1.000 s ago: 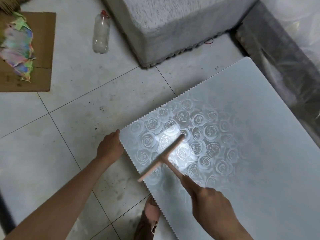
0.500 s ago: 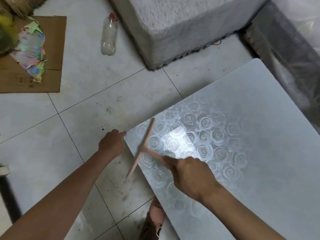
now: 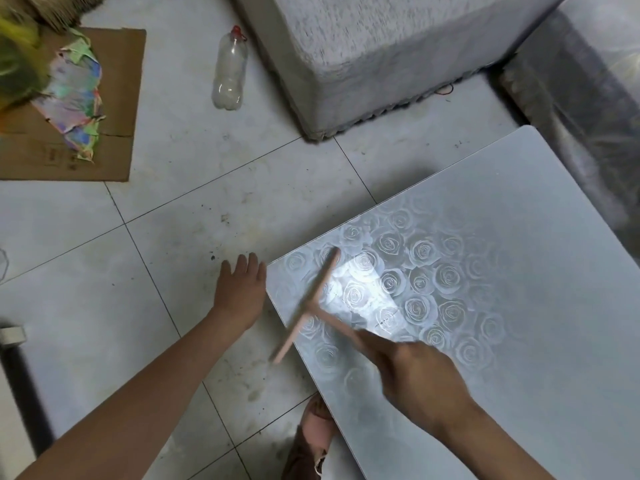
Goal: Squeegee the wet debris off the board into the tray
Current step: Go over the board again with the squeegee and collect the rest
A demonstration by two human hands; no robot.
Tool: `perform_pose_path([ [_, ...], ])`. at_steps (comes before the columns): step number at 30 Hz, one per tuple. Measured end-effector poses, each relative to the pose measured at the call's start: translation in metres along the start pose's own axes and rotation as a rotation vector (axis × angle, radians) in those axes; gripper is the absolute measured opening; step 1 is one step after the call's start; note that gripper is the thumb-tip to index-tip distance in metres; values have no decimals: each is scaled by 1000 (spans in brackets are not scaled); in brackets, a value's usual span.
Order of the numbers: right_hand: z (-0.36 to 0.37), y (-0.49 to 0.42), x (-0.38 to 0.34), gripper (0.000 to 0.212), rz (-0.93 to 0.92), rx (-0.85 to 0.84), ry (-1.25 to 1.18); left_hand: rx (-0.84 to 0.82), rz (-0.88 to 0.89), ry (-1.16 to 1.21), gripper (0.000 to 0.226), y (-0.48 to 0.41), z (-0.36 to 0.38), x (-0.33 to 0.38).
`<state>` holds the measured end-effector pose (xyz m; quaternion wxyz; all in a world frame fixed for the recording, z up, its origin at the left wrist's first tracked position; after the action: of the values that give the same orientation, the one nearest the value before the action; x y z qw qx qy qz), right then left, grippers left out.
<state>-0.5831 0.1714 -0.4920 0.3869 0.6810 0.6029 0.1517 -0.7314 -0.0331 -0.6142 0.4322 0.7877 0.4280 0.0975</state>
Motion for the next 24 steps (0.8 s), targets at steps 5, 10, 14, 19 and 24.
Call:
perform_pose_path([
  [5,21,69,47,58,299,-28,13,39,50,-8,71,7,3,17],
  [10,-8,64,25,58,241,17,26,206,136,-78,64,17,-2,37],
  [14,-31,7,-10,31,119,167,12,68,105,-55,66,14,2,46],
  [19,19,41,24,40,289,70,-67,13,102,-59,66,11,1,49],
  [24,35,109,70,38,520,26,-27,-55,77,-107,63,12,6,48],
])
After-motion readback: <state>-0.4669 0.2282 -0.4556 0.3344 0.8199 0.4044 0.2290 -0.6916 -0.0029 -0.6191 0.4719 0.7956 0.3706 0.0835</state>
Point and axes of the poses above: each hand's wrist, its own y-axis away from the middle knuckle, its own z-axis out of the palm, x = y × z, the point moved 5 cm from there along -y, towards the middle knuckle, and after that the axes turned 11 degrees about -x, right-handed, at the moved point
